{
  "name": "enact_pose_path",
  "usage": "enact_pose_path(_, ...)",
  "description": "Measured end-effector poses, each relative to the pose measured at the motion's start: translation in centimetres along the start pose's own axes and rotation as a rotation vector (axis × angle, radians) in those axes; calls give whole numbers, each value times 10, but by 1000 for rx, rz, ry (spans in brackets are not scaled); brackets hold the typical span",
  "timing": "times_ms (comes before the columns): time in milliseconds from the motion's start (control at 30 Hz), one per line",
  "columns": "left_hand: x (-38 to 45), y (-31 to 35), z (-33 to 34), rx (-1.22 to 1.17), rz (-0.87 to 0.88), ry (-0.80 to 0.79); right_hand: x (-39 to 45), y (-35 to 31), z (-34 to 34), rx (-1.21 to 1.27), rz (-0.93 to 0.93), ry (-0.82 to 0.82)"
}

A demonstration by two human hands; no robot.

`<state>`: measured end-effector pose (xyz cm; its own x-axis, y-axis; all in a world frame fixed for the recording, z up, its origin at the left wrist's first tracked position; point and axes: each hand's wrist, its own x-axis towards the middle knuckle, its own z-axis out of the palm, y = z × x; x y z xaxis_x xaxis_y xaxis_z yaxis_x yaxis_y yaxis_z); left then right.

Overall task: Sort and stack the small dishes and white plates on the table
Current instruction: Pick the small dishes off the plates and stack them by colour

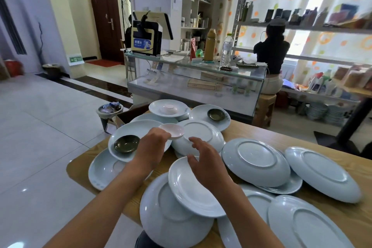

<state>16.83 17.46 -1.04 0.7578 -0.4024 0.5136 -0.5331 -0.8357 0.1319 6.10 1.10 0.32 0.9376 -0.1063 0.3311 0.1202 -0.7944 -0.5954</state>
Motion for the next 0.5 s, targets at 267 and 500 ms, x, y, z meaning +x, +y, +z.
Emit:
enact_pose_path(267,3,101,-41,-227,238,98,-25,26,-45,169,80,351)
enact_pose_path(500,-2,206,-43,-326,420,114,-85,79,-124,202,139,573)
